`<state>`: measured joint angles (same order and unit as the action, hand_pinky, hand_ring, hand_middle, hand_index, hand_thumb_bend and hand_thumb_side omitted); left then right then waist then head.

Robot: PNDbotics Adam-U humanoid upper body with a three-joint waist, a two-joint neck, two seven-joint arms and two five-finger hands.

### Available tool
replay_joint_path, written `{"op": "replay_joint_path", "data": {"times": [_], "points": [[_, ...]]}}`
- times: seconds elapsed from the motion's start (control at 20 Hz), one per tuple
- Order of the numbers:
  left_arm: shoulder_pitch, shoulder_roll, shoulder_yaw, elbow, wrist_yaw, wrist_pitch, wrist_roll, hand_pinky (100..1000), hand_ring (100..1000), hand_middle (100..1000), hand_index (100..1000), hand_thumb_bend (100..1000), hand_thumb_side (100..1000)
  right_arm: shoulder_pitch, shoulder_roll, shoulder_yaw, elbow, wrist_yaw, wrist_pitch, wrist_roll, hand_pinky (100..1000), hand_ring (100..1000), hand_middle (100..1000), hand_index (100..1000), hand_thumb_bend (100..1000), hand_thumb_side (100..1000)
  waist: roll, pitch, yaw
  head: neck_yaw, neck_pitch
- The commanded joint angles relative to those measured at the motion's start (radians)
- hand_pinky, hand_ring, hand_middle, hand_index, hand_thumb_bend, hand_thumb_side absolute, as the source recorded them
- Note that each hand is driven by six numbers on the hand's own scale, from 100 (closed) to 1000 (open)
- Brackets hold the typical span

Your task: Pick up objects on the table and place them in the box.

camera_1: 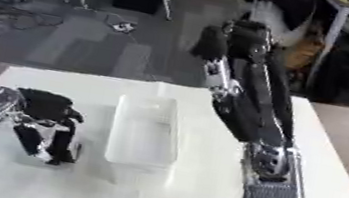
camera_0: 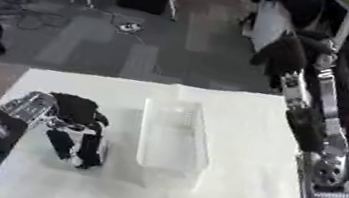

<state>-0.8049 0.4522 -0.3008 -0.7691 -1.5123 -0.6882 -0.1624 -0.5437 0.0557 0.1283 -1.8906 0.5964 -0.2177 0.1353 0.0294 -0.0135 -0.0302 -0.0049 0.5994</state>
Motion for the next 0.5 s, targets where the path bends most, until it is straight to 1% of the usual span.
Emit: {"op": "replay_joint_path", "data": {"times": [0.05, 0.1, 0.15, 0.2, 0.25, 0.3, 0.35, 0.4, 0.45, 0.5], "points": [[-0.015, 0.008, 0.018, 0.002, -0.025, 0.017, 0.045, 762, 675, 775, 777, 272, 855, -0.022, 0.007, 0.004, -0.023, 0.003, -0.001, 0.004, 100, 215, 290, 479, 238, 1000, 0.001, -0.008, -0.002, -0.004, -0.016], [-0.015, 0.007, 0.021, 0.003, -0.029, 0.025, 0.064, 592, 576, 688, 739, 211, 850, -0.022, 0.008, 0.005, -0.023, 0.002, -0.001, 0.005, 100, 215, 290, 479, 238, 1000, 0.001, -0.008, -0.002, -0.003, -0.016], [-0.014, 0.007, 0.023, 0.006, -0.031, 0.033, 0.081, 535, 542, 641, 718, 199, 845, -0.022, 0.008, 0.005, -0.024, 0.002, -0.002, 0.005, 100, 215, 290, 479, 237, 1000, 0.001, -0.008, -0.002, -0.002, -0.016], [-0.014, 0.006, 0.025, 0.009, -0.032, 0.042, 0.099, 420, 466, 544, 658, 169, 831, -0.022, 0.008, 0.005, -0.024, 0.002, -0.002, 0.004, 100, 215, 290, 478, 237, 1000, 0.001, -0.008, -0.002, -0.001, -0.014], [-0.013, 0.006, 0.027, 0.012, -0.032, 0.052, 0.115, 346, 416, 497, 613, 147, 823, -0.022, 0.008, 0.005, -0.024, 0.001, -0.002, 0.004, 100, 215, 290, 478, 237, 1000, 0.001, -0.008, -0.002, 0.000, -0.013], [-0.012, 0.006, 0.032, 0.016, -0.026, 0.066, 0.133, 224, 328, 417, 529, 119, 833, -0.022, 0.008, 0.005, -0.024, 0.001, -0.003, 0.003, 100, 215, 290, 478, 238, 1000, 0.001, -0.008, -0.002, 0.000, -0.013], [-0.011, 0.006, 0.035, 0.020, -0.018, 0.077, 0.149, 141, 267, 353, 477, 123, 876, -0.022, 0.007, 0.005, -0.024, 0.001, -0.003, 0.003, 100, 215, 290, 478, 238, 1000, 0.001, -0.009, -0.001, 0.000, -0.012], [-0.009, 0.007, 0.038, 0.024, -0.007, 0.086, 0.163, 100, 204, 283, 422, 129, 915, -0.022, 0.007, 0.005, -0.023, 0.001, -0.003, 0.003, 100, 215, 290, 478, 238, 1000, 0.001, -0.009, -0.001, -0.001, -0.013], [-0.008, 0.007, 0.039, 0.027, 0.006, 0.090, 0.174, 100, 136, 204, 353, 143, 933, -0.022, 0.006, 0.004, -0.023, 0.000, -0.003, 0.003, 100, 215, 290, 478, 238, 1000, 0.001, -0.009, 0.000, 0.000, -0.013], [-0.007, 0.009, 0.039, 0.025, 0.018, 0.088, 0.183, 100, 100, 147, 307, 151, 940, -0.021, 0.006, 0.004, -0.022, 0.000, -0.003, 0.003, 100, 215, 290, 478, 239, 1000, 0.001, -0.010, 0.001, -0.001, -0.013]]}}
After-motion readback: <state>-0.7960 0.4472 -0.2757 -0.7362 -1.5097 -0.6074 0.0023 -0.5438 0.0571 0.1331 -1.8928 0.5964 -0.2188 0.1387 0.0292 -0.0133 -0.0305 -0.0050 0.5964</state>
